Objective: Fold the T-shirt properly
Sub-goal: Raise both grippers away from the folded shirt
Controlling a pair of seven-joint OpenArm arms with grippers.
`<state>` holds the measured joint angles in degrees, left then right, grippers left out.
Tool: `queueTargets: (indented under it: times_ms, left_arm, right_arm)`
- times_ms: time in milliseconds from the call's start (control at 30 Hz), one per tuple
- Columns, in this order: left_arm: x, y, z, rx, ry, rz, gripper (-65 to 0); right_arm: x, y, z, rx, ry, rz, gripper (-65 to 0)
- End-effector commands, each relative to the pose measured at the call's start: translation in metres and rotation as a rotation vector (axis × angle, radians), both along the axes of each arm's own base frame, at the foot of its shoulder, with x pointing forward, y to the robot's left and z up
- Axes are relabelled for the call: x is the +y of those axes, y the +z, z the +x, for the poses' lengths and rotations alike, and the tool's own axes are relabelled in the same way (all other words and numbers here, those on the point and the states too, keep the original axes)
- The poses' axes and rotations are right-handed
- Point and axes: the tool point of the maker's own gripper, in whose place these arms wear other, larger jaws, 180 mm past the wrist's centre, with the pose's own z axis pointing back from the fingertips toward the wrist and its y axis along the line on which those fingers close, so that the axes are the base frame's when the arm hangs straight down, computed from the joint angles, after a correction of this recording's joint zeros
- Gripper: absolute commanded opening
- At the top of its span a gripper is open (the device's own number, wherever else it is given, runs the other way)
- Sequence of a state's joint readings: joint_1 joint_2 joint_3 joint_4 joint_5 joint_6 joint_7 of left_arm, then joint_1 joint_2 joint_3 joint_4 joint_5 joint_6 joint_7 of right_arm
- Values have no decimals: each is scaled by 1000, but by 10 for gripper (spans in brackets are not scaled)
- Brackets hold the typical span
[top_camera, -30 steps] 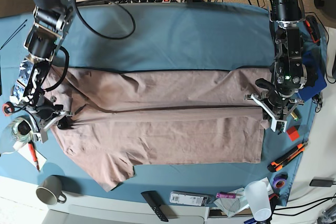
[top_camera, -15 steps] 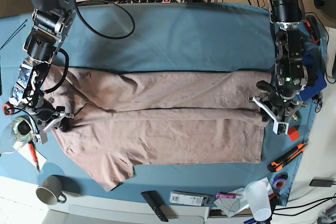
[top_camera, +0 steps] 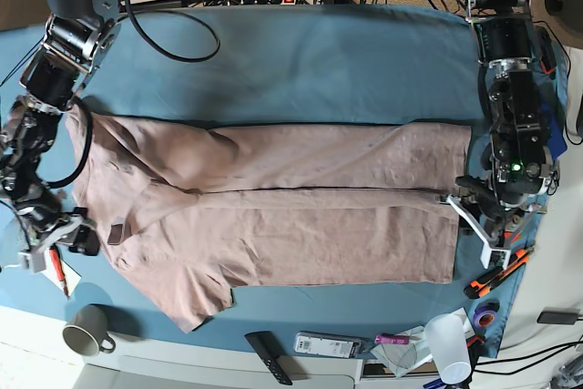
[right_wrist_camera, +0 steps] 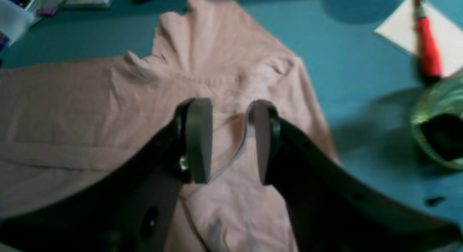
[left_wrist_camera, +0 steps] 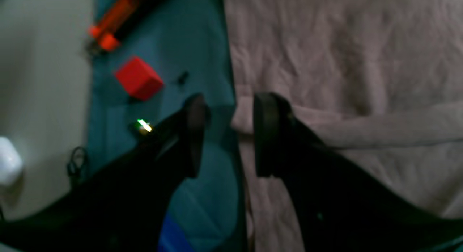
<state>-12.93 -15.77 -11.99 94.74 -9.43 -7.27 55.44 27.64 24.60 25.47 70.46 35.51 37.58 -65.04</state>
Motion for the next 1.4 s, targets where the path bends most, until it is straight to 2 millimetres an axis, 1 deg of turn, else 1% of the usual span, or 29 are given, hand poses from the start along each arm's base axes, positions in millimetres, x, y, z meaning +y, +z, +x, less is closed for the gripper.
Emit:
queueTargets:
  times_ms: [0, 100, 167, 233, 300, 400, 500, 533, 633, 700, 867, 933, 1067, 1133, 1233, 1367]
  left_arm:
    - [5, 10, 1, -23, 9, 15, -418]
    - [4, -6, -17, 37, 7, 21, -418]
    - [1, -9, -30, 49, -1, 30, -418]
    - [-2, -8, -43, 47, -14, 41, -418]
    - [-6, -7, -57, 43, -27, 51, -418]
    - [-13, -11, -81, 56, -47, 61, -418]
    - [-16, -14, -106, 73, -49, 69, -418]
    - [-18, -14, -115, 77, -50, 70, -418]
    - [-22, -10, -139, 84, -64, 100, -418]
    - [-23, -5, -154, 81, -72, 130, -418]
    - [-18, 13, -183, 56, -31, 193, -418]
    - [-17, 11, -192, 76, -27, 209, -418]
    - [-21, 6, -201, 87, -32, 191, -418]
    - [-22, 5, -202, 88, -26, 187, -418]
    - [-25, 4, -202, 88, -17, 169, -418]
    - [-26, 3, -202, 89, -14, 165, -418]
  right_arm:
    - [-13, 27, 4, -63, -16, -17, -444]
    - [-31, 33, -7, -62, -50, 6, -444]
    - [-43, 41, -16, -82, -72, 40, -444]
    - [-59, 44, -28, -80, -99, 52, -444]
    - [-77, 43, -42, -52, -134, 37, -444]
    - [-98, 42, -60, -20, -175, 11, -444]
    - [-111, 36, -75, 23, -192, -25, -442]
    - [-113, 33, -79, 36, -194, -33, -424]
    - [-114, 19, -90, 96, -193, -44, -326]
    - [-114, 7, -98, 136, -189, -49, -286]
    - [-108, -24, -117, 217, -188, -34, -285]
    - [-104, -35, -121, 222, -187, -21, -285]
    - [-91, -54, -124, 209, -189, 18, -285]
    - [-83, -66, -127, 231, -187, 31, -285]
    - [-78, -81, -129, 261, -199, 18, -285]
    - [-72, -89, -129, 266, -212, 32, -285]
